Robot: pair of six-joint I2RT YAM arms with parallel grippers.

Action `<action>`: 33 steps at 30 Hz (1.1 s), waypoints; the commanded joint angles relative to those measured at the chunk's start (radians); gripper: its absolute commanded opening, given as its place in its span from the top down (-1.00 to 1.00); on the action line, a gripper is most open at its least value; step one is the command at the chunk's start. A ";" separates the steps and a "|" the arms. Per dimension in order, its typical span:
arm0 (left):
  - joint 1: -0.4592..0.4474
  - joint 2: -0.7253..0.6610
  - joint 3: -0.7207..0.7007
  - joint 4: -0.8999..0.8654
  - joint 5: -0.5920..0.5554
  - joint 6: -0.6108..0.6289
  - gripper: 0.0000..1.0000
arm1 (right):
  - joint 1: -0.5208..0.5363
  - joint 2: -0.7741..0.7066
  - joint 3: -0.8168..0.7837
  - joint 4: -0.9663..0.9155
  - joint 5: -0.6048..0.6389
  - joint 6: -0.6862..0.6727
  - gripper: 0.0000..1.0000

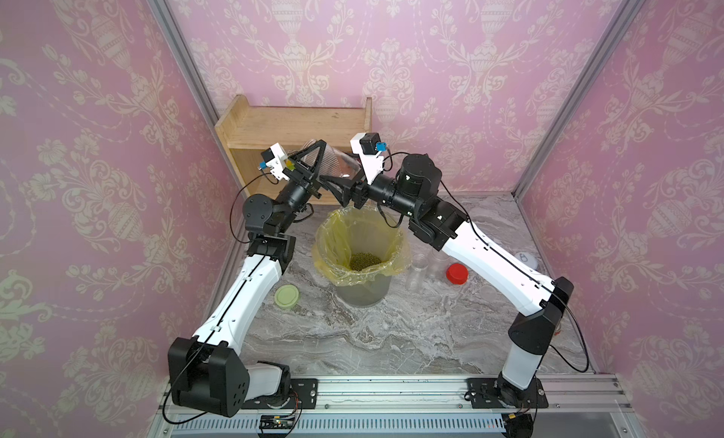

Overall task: Empty moldy mung beans from jars
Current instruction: Place the jar at the center of the board.

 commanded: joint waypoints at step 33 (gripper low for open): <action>-0.004 -0.110 0.029 -0.128 0.087 0.398 -0.21 | -0.078 0.024 0.050 -0.197 0.040 0.138 -0.16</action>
